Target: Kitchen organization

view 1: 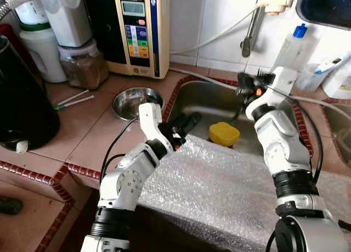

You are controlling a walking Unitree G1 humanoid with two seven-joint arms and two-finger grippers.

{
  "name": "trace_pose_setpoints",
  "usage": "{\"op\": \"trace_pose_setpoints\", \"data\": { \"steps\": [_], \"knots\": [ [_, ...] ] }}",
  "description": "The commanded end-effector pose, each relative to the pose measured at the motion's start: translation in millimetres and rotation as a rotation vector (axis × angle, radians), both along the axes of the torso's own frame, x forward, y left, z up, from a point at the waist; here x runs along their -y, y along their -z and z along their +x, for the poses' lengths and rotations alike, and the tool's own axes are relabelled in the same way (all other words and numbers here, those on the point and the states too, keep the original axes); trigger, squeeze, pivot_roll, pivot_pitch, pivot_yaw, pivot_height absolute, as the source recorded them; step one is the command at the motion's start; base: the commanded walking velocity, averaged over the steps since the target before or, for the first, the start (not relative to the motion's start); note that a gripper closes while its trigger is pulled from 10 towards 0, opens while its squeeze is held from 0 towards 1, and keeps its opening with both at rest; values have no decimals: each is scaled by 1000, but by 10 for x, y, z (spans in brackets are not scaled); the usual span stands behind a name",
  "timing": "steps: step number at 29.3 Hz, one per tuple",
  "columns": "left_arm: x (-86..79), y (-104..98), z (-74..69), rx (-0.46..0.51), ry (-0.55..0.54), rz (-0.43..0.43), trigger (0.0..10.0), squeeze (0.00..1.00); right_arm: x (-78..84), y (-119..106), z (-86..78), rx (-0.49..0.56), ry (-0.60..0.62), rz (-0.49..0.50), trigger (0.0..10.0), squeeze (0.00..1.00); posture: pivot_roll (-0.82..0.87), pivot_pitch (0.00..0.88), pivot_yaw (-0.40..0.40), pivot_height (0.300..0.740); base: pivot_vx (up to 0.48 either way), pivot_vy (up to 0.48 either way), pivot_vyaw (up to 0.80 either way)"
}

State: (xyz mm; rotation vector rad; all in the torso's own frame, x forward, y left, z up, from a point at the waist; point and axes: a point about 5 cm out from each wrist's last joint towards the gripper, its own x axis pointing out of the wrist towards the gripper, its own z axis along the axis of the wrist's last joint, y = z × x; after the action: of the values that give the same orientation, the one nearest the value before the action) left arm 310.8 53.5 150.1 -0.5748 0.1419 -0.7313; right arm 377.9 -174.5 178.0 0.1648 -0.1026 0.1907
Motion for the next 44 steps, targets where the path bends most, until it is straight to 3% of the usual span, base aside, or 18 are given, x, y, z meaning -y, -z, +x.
{"op": "trace_pose_setpoints", "data": {
  "steps": [1,6,9,13,23,32,33,34,35,36,37,38,44],
  "knots": [
    [4,28,3,13,-9,44,10000,1000,28,23,30,3,20,-79,0,0,3,0,12,740,0,0,0],
    [2,16,15,79,-37,120,10000,1000,215,281,52,-107,128,-75,0,0,25,0,9,740,0,0,0],
    [2,20,11,83,-40,129,10000,1000,243,335,49,-132,147,-79,0,0,31,0,7,740,0,0,0],
    [35,28,-4,144,-34,211,10000,1000,310,469,26,-200,196,-63,0,0,62,0,-7,740,0,0,0],
    [5,60,-7,157,-55,250,10000,1000,415,632,-17,-308,307,-76,0,0,74,0,-11,740,0,0,0],
    [8,77,-11,160,-52,263,10000,1000,404,749,-59,-372,319,-95,0,0,72,0,-6,740,0,0,0],
    [12,80,-14,160,-50,264,10000,1000,403,783,-73,-394,318,-78,510,0,70,0,-4,740,0,0,0],
    [13,81,-16,160,-49,265,10000,1000,403,790,-76,-397,317,-75,1137,675,70,0,-3,740,0,0,0],
    [14,82,-16,160,-49,266,10000,1000,402,792,-77,-397,317,-75,2235,1000,70,0,-3,740,0,0,0],
    [13,83,-17,160,-48,267,10000,1000,400,793,-77,-398,318,-79,5765,1000,69,0,-1,740,0,0,0],
    [13,83,-17,160,-48,267,10000,1000,400,793,-77,-398,318,-79,5765,1000,69,0,-1,740,0,0,0],
    [11,85,-18,160,-46,269,10000,1000,395,799,-79,-401,317,-81,10000,1000,69,0,0,740,0,0,0],
    [1,95,-18,155,-49,274,10000,1000,373,836,-94,-414,310,-78,10000,1000,70,0,0,740,0,0,0]
  ]
}}
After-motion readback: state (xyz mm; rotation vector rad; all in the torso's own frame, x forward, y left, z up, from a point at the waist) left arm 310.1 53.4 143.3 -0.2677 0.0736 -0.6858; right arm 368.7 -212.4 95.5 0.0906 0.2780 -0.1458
